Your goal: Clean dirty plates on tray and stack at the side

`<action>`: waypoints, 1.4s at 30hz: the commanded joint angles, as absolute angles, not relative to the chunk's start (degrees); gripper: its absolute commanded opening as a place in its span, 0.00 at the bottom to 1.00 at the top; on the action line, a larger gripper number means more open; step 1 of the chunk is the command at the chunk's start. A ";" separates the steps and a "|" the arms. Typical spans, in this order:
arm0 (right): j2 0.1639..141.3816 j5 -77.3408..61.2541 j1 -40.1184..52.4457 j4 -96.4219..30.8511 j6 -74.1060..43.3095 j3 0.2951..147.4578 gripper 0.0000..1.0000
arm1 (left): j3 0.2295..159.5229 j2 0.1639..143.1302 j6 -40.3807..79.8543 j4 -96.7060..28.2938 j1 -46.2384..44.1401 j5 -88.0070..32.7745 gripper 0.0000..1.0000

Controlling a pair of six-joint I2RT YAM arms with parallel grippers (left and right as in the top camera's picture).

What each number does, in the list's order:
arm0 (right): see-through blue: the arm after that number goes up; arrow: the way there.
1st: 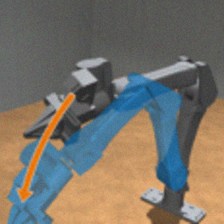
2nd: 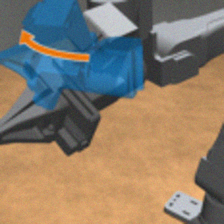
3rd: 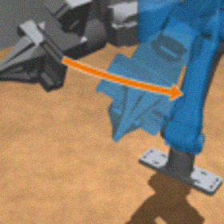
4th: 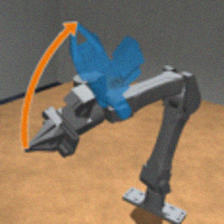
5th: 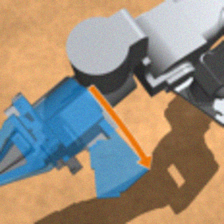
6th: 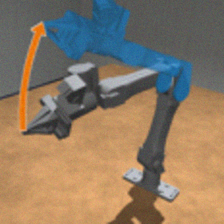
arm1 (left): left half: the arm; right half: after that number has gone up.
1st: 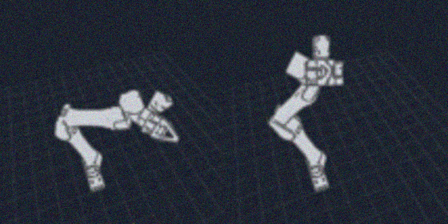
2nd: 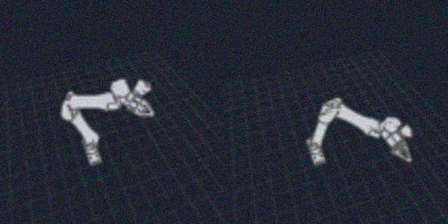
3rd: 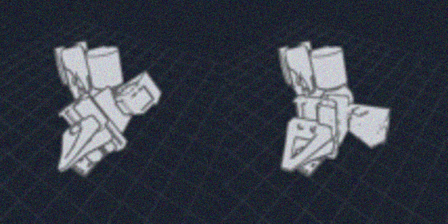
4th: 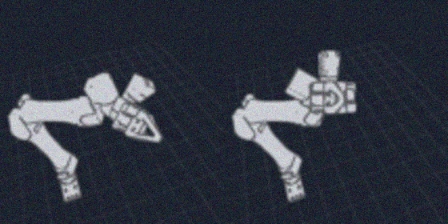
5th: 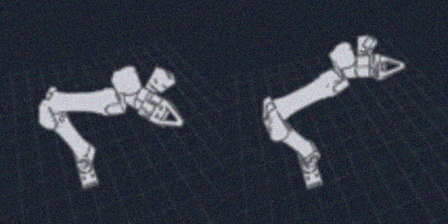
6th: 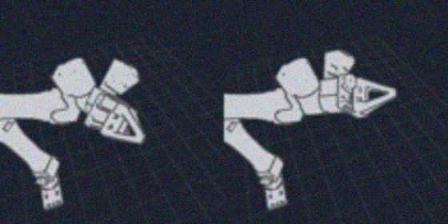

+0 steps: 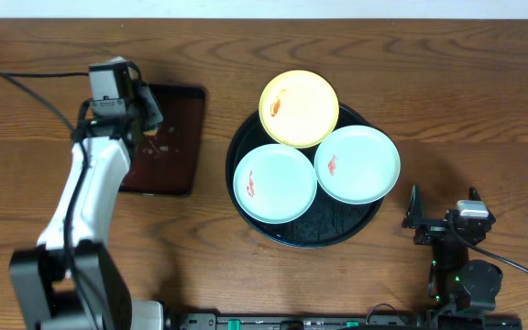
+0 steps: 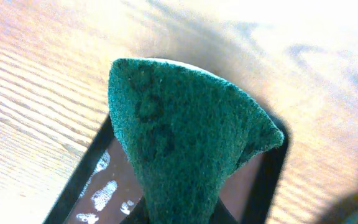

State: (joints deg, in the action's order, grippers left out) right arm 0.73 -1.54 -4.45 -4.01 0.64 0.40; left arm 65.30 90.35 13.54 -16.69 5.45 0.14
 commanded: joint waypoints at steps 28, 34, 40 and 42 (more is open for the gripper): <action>0.67 -1.54 -5.04 -4.23 0.71 0.32 0.99 | 64.51 84.27 16.86 -14.57 5.69 -9.67 0.07; 0.67 -1.54 -5.04 -4.23 0.71 0.32 0.99 | 63.83 82.19 16.84 -15.70 5.65 -6.74 0.07; 0.67 -1.56 -5.04 -4.23 0.71 0.32 0.99 | 63.26 97.73 16.82 -13.10 5.76 -2.98 0.08; 0.67 -1.54 -5.04 -4.23 0.71 0.32 0.99 | 63.29 100.07 16.84 -12.95 5.82 -2.98 0.08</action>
State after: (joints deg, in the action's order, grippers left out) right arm 0.73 -1.54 -4.45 -4.01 0.64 0.40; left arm 63.99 95.70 16.53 -13.10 5.52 -5.56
